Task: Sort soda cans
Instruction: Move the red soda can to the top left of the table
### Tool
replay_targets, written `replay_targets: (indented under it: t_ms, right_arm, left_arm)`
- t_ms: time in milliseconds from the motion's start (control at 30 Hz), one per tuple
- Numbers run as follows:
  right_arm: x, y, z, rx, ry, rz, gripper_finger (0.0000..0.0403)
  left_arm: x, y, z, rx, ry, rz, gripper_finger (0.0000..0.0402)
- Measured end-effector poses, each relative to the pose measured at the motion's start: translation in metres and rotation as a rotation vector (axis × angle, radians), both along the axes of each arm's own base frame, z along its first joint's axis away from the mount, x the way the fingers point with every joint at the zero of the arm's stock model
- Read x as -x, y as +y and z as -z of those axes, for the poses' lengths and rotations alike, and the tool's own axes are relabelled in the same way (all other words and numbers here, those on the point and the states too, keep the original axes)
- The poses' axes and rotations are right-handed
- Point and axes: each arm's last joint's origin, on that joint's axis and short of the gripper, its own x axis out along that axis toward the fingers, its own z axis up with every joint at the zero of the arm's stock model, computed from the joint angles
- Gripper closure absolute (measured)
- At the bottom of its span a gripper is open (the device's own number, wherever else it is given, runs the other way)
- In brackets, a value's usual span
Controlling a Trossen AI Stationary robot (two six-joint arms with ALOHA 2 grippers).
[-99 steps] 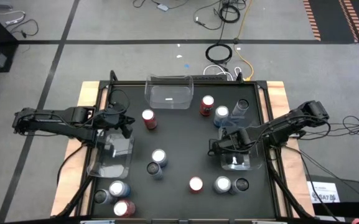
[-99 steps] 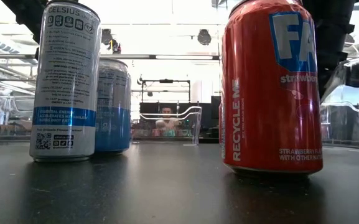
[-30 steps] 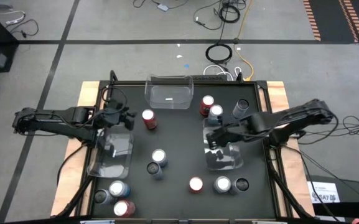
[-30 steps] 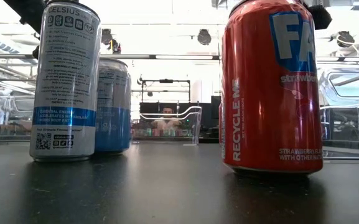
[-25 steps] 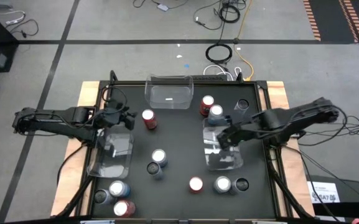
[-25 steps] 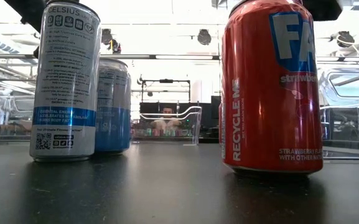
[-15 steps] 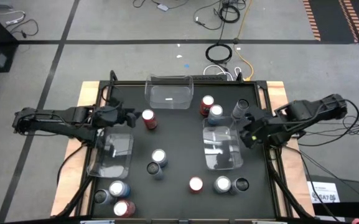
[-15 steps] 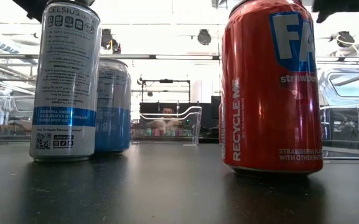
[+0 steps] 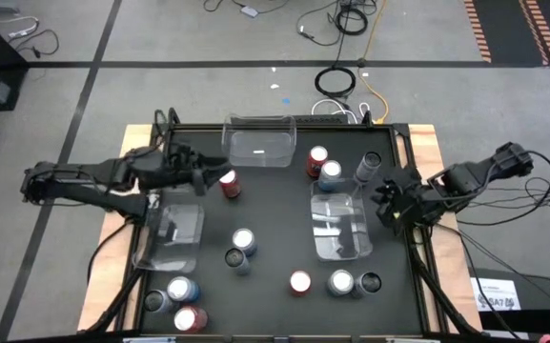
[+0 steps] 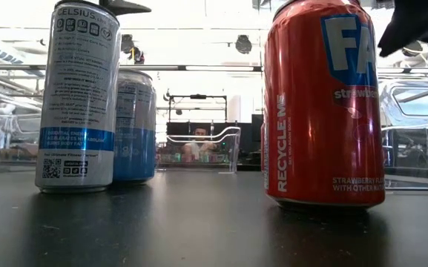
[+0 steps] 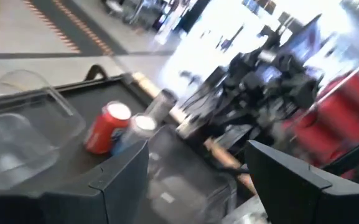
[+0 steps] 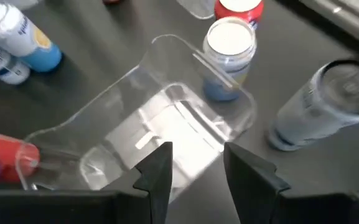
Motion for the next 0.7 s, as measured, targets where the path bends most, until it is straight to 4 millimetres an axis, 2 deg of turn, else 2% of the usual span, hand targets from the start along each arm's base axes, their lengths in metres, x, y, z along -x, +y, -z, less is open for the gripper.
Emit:
replay_targets:
  t_ms: [167, 333, 533, 700]
  right_arm:
    - [-0.002, 0.002, 0.021, -0.088, -0.114, -0.004, 0.0266]
    - [-0.007, 0.004, 0.028, -0.123, -0.190, -0.004, 0.0266]
    - [-0.009, 0.005, 0.027, -0.154, -0.222, 0.015, 0.0266]
    - [-0.011, 0.006, 0.026, -0.175, -0.245, 0.026, 0.0266]
  left_arm:
    - [-0.026, 0.007, -0.034, -0.070, 0.236, -0.009, 0.0123]
    - [-0.056, 0.020, -0.056, -0.134, 0.388, 0.038, 0.0123]
    - [-0.089, 0.023, -0.054, -0.148, 0.395, 0.103, 0.0123]
    - [-0.106, 0.018, -0.036, -0.088, 0.462, 0.140, 0.0123]
